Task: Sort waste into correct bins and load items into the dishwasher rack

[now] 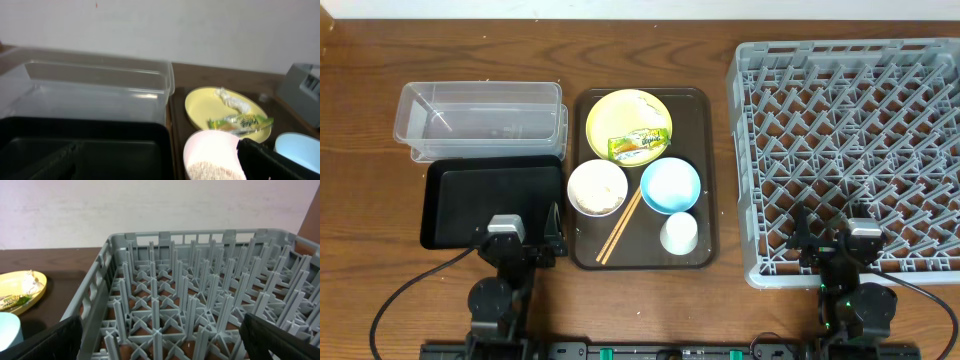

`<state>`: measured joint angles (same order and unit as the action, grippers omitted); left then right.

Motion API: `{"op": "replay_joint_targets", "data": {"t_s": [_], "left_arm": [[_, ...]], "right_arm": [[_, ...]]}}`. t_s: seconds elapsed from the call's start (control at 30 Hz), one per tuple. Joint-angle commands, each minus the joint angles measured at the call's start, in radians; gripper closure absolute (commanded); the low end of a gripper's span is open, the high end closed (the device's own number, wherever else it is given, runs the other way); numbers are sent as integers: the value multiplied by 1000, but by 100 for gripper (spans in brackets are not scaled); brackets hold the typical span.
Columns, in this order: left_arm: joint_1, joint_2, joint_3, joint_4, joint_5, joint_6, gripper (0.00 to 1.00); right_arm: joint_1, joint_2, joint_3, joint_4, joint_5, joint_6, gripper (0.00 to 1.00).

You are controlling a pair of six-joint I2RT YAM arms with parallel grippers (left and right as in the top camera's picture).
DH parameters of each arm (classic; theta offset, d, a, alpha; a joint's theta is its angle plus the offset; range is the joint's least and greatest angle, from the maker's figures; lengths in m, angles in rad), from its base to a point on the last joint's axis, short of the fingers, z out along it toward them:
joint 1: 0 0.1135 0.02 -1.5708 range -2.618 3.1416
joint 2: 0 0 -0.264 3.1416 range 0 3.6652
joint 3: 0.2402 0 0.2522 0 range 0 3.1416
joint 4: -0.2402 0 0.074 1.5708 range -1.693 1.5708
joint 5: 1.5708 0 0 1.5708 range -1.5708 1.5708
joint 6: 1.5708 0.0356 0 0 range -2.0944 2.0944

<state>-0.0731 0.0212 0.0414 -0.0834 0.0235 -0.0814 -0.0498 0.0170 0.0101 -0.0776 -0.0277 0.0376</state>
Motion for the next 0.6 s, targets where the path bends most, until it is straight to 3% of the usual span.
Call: {"op": "replay_joint_targets", "data": {"t_s": [0.0,0.27,0.57], "left_arm": [[5,30,18,-89,-13,-6,2],[5,218,184,-225,-8,-6,2],[5,592,488,-437,-4,-6,2]], "right_arm": [[10,12,26,-18,5,11,1],[10,172,169,-148,5,18,1],[10,565,475,-307,0,18,1]]}}
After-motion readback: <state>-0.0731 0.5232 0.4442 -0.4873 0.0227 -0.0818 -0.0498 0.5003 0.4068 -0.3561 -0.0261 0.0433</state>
